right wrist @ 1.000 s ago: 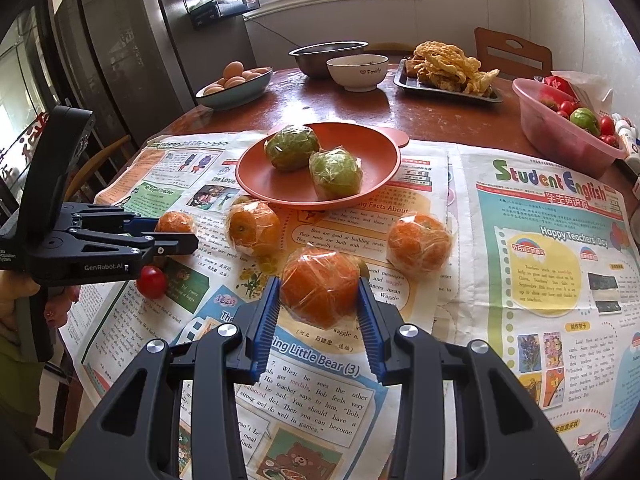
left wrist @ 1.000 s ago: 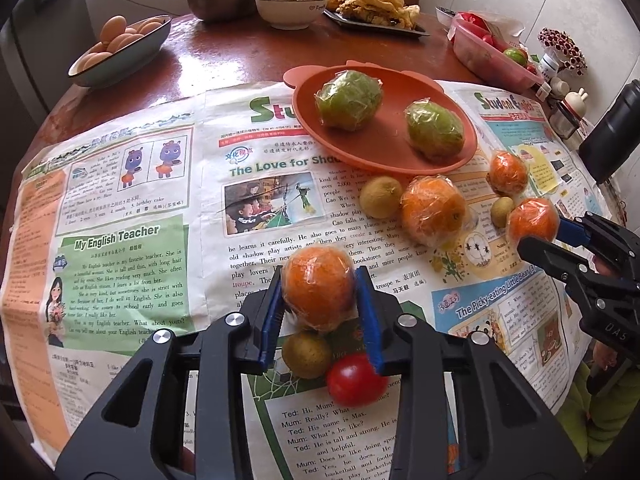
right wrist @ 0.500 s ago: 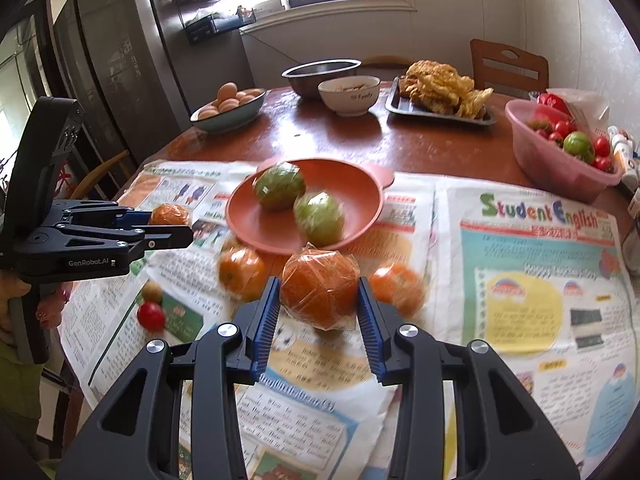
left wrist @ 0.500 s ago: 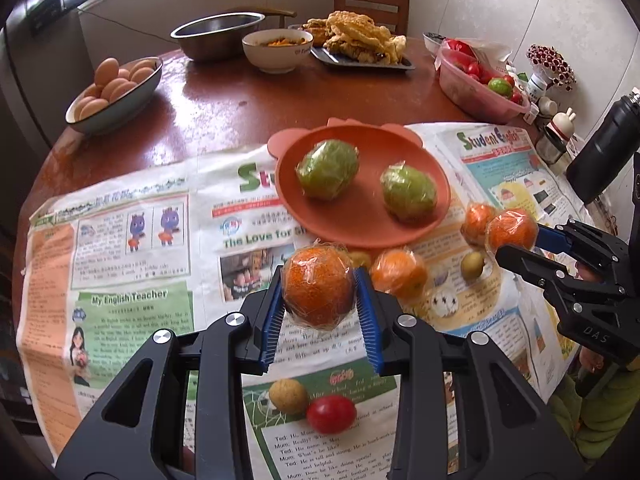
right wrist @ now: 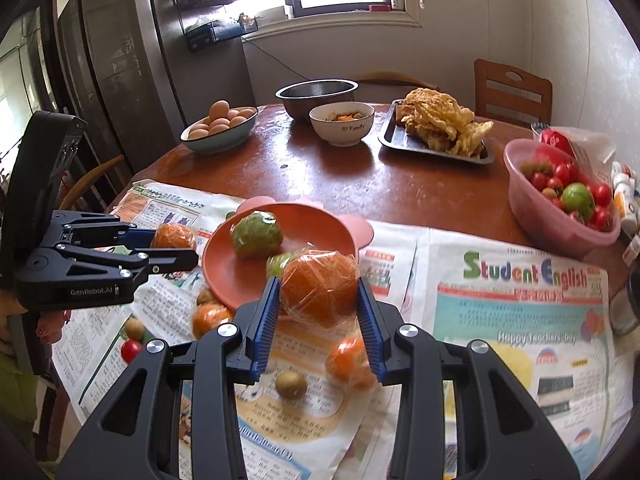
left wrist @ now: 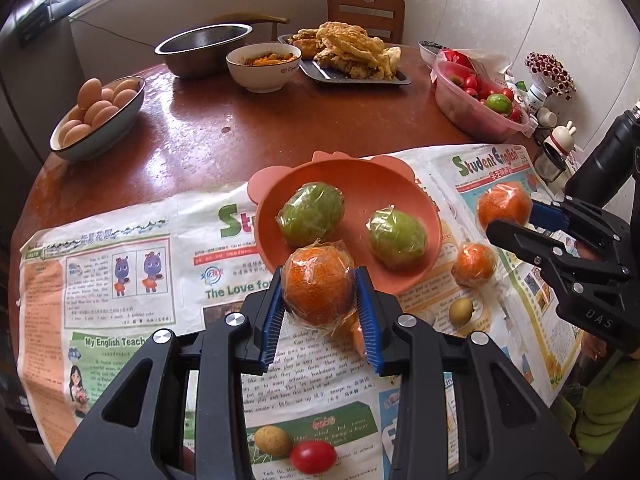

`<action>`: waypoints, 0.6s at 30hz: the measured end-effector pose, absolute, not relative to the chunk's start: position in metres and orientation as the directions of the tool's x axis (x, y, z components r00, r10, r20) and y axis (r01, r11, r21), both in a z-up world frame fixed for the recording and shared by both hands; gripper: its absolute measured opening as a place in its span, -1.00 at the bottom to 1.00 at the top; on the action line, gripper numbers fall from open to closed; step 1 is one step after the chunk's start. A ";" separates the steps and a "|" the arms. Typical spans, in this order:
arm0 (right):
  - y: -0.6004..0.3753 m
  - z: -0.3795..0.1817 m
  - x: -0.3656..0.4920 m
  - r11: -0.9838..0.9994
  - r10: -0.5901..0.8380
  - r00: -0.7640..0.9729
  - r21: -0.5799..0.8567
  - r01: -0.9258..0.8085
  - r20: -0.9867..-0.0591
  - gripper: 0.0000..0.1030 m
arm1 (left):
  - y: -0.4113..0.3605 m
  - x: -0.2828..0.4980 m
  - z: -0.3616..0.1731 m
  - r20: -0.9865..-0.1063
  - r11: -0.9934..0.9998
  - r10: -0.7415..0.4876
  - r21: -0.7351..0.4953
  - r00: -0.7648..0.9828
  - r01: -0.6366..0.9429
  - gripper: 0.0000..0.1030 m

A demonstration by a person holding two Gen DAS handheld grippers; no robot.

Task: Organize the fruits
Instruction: 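Lift and carry the orange fruits over the orange plate with both tools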

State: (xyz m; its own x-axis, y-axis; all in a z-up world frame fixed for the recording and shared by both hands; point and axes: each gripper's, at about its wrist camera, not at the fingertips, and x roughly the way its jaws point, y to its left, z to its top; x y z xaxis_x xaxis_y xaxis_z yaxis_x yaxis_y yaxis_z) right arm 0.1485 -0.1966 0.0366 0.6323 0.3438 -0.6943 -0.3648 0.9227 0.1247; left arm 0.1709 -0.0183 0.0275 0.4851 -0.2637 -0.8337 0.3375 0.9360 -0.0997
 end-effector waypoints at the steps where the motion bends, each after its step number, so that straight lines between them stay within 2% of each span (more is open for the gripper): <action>1: -0.196 0.037 0.152 0.922 0.343 0.631 0.119 -0.369 -0.695 -0.28 | -0.020 0.173 0.027 -0.835 0.935 -0.264 -0.098 0.483 0.340 -0.49; 18: -0.177 0.020 0.214 0.884 0.389 0.540 0.139 -0.446 -0.746 -0.28 | -0.026 0.196 0.005 -0.862 0.926 -0.264 -0.101 0.433 0.364 -0.49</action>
State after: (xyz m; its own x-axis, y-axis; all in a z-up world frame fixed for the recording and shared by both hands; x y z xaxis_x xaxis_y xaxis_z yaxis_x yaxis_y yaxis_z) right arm 0.2140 -0.1767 0.0205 0.5400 0.3895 -0.7461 -0.4461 0.8842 0.1387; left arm 0.1958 -0.0261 0.0048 0.4327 -0.2639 -0.8621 0.3638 0.9260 -0.1009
